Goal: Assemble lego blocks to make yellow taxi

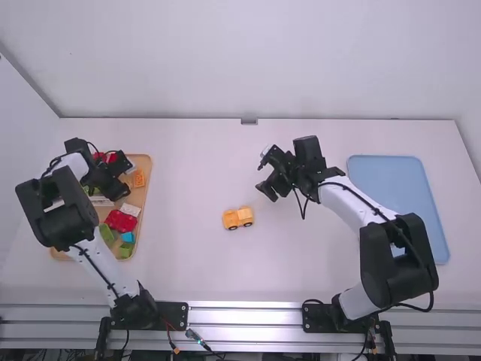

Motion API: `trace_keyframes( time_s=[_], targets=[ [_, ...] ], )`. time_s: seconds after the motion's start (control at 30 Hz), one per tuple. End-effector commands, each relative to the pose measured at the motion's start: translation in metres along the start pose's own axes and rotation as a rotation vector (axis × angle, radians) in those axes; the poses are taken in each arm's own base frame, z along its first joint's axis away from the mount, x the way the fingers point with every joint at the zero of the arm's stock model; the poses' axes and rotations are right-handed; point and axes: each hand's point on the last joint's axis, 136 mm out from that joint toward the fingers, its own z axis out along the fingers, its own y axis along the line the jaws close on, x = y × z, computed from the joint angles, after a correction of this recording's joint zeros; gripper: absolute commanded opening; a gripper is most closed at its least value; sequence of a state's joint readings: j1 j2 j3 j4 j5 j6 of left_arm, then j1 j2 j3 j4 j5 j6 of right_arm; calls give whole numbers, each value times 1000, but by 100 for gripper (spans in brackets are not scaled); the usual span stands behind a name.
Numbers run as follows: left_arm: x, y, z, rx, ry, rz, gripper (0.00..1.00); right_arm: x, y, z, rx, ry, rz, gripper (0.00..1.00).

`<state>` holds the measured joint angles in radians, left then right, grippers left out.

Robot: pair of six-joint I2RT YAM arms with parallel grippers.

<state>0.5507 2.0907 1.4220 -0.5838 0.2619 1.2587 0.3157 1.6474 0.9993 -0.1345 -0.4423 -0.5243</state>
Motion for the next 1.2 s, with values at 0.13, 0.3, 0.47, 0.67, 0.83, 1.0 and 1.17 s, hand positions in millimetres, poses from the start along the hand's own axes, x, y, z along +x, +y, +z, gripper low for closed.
trace_keyframes(
  time_s=[0.13,0.3,0.47,0.67,0.83,1.0,1.17],
  targets=[
    [0,-13,10,55,-17,-54,63,-14,-4,-7,12,-31,-11,99],
    [1,-14,10,61,-14,-75,58,-14,-4,-7,12,-30,-11,99],
    [2,-17,10,73,-9,-76,59,-14,-4,-7,12,-30,-11,99],
    [0,-12,9,57,-15,-102,62,-14,-4,-7,12,-31,-11,99],
    [-6,-4,2,45,-22,-237,58,-14,-4,-7,12,-30,-11,99],
    [-9,-10,2,66,-13,-246,52,-14,-4,-7,12,-30,-11,99],
    [-15,-17,4,86,-8,-233,56,-14,-4,-7,12,-30,-11,99]
  ],
)
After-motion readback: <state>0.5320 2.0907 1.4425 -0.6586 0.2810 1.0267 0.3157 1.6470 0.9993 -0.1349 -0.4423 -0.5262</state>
